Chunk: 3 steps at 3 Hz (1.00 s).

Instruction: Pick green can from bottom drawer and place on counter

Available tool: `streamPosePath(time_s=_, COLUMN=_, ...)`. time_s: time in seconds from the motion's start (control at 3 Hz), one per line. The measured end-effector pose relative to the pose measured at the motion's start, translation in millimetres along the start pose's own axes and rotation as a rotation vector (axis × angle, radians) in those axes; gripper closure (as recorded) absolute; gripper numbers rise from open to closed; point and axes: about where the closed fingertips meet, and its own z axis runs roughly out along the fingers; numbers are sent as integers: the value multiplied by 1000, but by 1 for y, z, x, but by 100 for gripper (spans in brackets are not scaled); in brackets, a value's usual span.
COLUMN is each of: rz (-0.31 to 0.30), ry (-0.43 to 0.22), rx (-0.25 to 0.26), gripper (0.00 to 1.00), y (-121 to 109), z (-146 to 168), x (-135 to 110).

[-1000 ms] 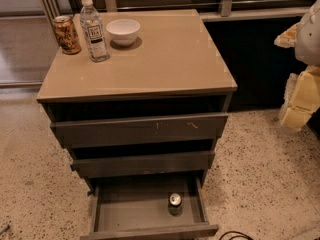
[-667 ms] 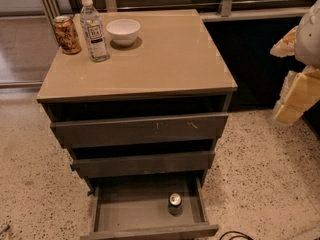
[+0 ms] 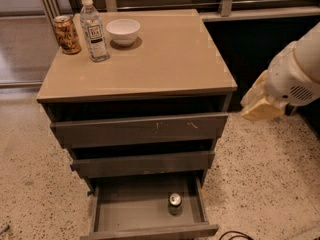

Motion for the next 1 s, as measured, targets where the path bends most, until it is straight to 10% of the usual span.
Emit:
streamPosePath(time_s=0.33, rz=41, ry=-99, rx=-90, gripper=89, y=17, z=93, x=-1)
streamPosePath(time_s=1.0, rz=56, ry=-137, rx=-57, gripper=100, y=6, z=115, x=-6)
